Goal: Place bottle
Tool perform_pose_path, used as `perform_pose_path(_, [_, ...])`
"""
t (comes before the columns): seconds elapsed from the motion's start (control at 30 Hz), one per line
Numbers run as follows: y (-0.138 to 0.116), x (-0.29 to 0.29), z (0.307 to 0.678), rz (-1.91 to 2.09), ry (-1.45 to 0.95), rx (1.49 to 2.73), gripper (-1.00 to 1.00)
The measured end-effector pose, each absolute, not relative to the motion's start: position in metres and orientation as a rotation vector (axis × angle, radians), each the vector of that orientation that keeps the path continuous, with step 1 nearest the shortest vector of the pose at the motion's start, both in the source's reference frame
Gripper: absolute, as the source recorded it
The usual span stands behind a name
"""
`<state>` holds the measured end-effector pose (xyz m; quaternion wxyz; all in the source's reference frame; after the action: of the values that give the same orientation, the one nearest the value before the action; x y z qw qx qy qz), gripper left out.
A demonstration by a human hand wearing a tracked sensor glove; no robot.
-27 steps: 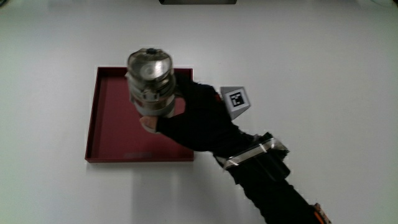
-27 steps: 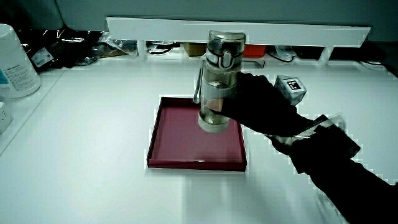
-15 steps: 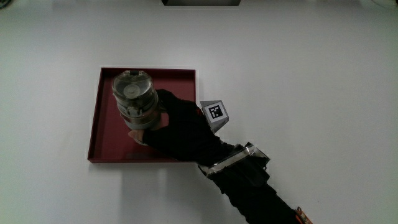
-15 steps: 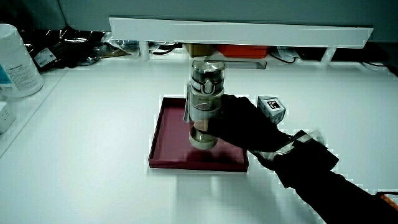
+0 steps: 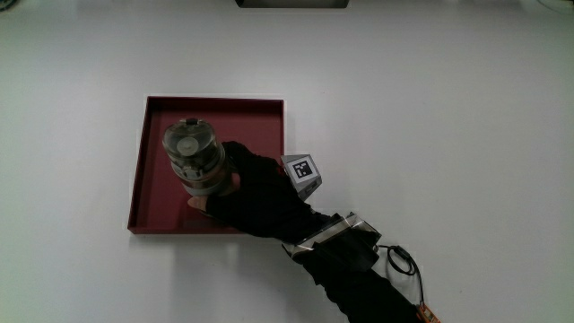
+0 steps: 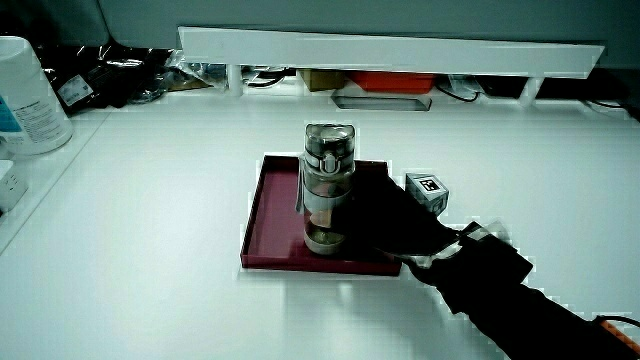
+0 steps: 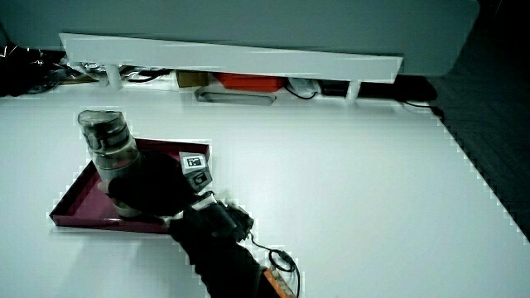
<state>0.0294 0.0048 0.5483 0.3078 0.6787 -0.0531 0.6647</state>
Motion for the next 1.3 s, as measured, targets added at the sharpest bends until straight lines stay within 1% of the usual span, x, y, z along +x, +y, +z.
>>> perform_pose_path(0.07, [0.006, 0.029, 0.549, 1.775, -0.141, 1.767, 0.0])
perform_pose_path(0.1, [0.007, 0.03, 0.551, 1.769, -0.142, 1.781, 0.0])
perform_pose_path(0.4, [0.009, 0.032, 0.554, 1.766, -0.134, 1.792, -0.36])
perform_pose_path(0.53, [0.01, 0.032, 0.553, 1.749, -0.123, 1.772, -0.52])
perform_pose_path(0.6, [0.009, 0.031, 0.555, 1.729, -0.156, 1.759, -0.6])
perform_pose_path(0.7, [0.007, 0.034, 0.551, 1.746, -0.193, 1.733, -0.72])
perform_pose_path(0.73, [0.006, 0.036, 0.546, 1.748, -0.209, 1.713, -0.76])
perform_pose_path(0.83, [0.002, 0.045, 0.53, 1.703, -0.248, 1.716, -0.88])
perform_pose_path(0.87, [0.001, 0.048, 0.524, 1.716, -0.269, 1.688, -0.92])
perform_pose_path(0.93, [0.0, 0.057, 0.516, 1.683, -0.29, 1.701, -1.0])
perform_pose_path(0.97, [0.0, 0.061, 0.512, 1.69, -0.3, 1.675, -1.0])
perform_pose_path(1.03, [-0.001, 0.071, 0.501, 1.652, -0.283, 1.685, -1.0])
perform_pose_path(1.07, [0.0, 0.076, 0.493, 1.662, -0.275, 1.65, -1.0])
perform_pose_path(1.2, [-0.003, 0.099, 0.484, 1.658, -0.341, 1.702, -1.0])
perform_pose_path(1.23, [-0.003, 0.104, 0.478, 1.613, -0.324, 1.734, -1.0])
perform_pose_path(1.3, [-0.004, 0.113, 0.467, 1.618, -0.35, 1.723, -1.0])
